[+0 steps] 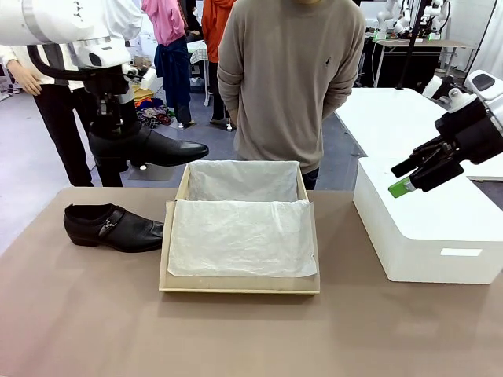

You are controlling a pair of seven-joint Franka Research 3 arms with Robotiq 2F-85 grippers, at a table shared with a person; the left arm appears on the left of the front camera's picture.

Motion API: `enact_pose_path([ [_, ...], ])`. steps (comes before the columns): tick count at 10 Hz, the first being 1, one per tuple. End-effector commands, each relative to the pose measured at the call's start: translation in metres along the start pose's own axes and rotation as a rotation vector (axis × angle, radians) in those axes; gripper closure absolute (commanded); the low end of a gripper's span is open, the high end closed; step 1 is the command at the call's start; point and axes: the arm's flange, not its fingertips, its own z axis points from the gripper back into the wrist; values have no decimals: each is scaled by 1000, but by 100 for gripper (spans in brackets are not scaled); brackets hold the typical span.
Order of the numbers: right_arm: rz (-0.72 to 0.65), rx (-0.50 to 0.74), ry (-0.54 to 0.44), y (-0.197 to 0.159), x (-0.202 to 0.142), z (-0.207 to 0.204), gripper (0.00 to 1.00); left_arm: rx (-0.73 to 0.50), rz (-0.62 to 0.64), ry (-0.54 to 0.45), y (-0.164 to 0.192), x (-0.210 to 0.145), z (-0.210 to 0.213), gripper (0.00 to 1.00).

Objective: Pack the shoes into the box.
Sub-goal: Place one shoe of the Shoes into the Shoes Box.

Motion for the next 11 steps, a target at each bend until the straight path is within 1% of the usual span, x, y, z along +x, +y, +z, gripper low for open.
enact_pose_path([
  [1, 23, 10, -27, -4, 1, -1, 0, -4, 20, -1, -14, 1, 0, 100],
  [2, 23, 10, -27, -4, 1, -1, 0, 0, 0, 0, 0, 0, 0, 100],
  [9, 23, 10, -27, -4, 1, -1, 0, 0, 0, 0, 0, 0, 0, 100],
  [10, 23, 10, -27, -4, 1, -1, 0, -9, 2, 2, 0, 2, -5, 100],
  [11, 23, 10, -27, -4, 1, -1, 0, 12, 8, 11, -6, 9, -3, 100],
])
